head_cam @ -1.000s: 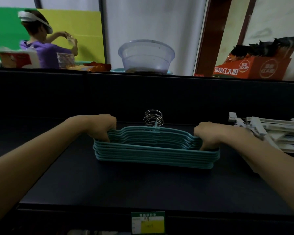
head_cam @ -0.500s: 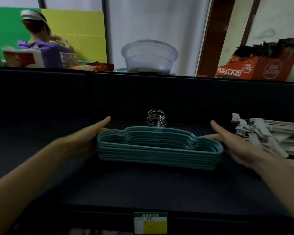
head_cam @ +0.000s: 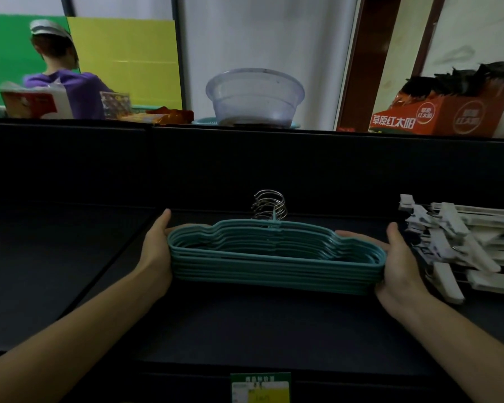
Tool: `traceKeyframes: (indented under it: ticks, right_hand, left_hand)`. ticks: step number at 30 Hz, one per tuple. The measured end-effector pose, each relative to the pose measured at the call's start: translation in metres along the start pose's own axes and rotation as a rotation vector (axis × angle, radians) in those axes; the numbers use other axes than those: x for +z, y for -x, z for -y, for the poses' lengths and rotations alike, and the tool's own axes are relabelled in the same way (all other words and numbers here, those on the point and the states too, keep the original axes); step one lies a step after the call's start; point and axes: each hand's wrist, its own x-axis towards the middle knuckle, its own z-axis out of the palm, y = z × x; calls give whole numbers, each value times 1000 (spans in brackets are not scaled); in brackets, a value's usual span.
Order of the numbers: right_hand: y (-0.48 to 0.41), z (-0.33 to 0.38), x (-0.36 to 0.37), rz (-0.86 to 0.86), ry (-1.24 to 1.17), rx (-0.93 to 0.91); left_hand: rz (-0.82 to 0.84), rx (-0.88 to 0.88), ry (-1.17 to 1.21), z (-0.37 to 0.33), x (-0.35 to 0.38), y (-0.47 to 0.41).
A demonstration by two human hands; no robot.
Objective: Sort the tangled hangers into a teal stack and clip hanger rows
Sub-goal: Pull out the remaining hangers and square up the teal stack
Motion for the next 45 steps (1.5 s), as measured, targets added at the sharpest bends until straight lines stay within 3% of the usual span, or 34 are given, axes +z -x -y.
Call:
traceKeyframes:
  ticks: [9,19,45]
  right_hand:
    - [10,-4,1,-136,-11,-80]
    - [18,-4,18,-272,3,-80]
    - [-3,-33,93,-271,122,-35]
  left_hand:
    - [-30,91,-45,0,-4,9]
    - [-273,82,-118,4,10,16]
    - [-448,193,-196,-24,-57,13]
